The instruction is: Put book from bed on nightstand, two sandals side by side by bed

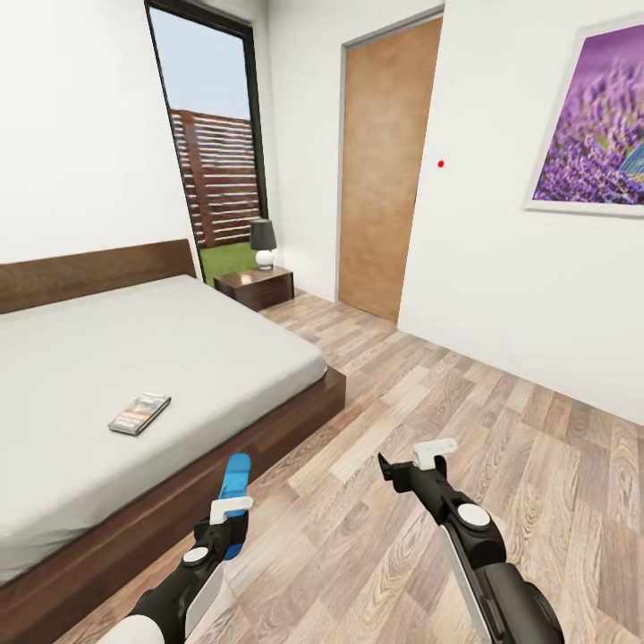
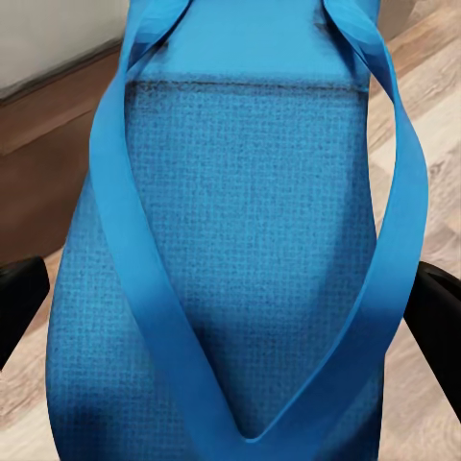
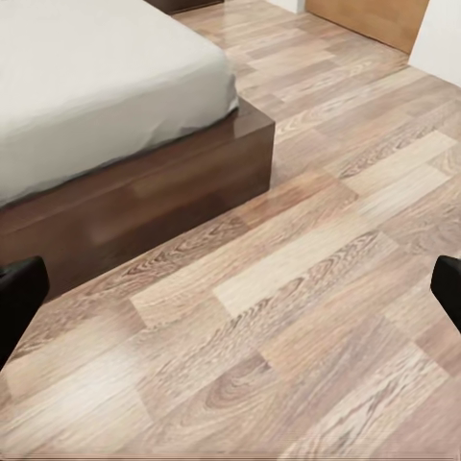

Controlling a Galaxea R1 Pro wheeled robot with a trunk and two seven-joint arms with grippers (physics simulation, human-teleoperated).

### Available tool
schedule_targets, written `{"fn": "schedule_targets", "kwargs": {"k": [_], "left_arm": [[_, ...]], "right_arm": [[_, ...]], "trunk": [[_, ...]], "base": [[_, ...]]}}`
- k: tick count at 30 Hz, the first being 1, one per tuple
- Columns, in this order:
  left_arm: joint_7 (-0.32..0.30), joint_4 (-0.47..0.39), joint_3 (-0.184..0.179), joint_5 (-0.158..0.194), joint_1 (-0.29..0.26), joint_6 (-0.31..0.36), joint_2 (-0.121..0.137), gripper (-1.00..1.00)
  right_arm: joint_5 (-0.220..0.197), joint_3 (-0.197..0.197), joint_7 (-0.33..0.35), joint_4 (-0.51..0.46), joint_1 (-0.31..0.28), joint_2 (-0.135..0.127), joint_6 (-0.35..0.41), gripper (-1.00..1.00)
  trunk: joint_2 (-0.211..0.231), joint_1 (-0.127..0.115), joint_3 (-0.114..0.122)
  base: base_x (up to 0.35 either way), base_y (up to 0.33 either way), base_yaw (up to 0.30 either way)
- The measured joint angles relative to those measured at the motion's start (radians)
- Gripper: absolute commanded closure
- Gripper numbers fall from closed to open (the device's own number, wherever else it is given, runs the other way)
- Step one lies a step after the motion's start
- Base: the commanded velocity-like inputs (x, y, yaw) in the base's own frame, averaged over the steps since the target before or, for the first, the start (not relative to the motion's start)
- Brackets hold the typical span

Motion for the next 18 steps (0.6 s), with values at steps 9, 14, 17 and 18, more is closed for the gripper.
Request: {"fn": "schedule_targets", "kwargs": {"k": [9,14,17,18], "left_arm": [[0.000,0.000,0.000,0.000,0.000,0.000,0.000,1.00],[0.000,0.000,0.000,0.000,0.000,0.001,0.000,1.00],[0.000,0.000,0.000,0.000,0.000,0.001,0.000,1.00],[0.000,0.000,0.000,0.001,0.000,0.001,0.000,1.00]], "right_arm": [[0.002,0.001,0.000,0.022,-0.001,0.004,-0.001,-1.00],[0.002,0.000,0.000,0.030,-0.001,0.003,-0.001,-1.00],[0.002,0.000,0.000,0.037,-0.001,0.003,-0.001,-1.00],[0.002,0.000,0.000,0.040,-0.002,0.003,-0.001,-1.00]], "trunk": [[0.063,-0.035,0.028],[0.098,-0.054,0.044],[0.119,-0.065,0.053],[0.126,-0.069,0.056]], "base": [[0.000,0.000,0.000],[0.000,0.000,0.000],[0.000,0.000,0.000],[0.000,0.000,0.000]]}}
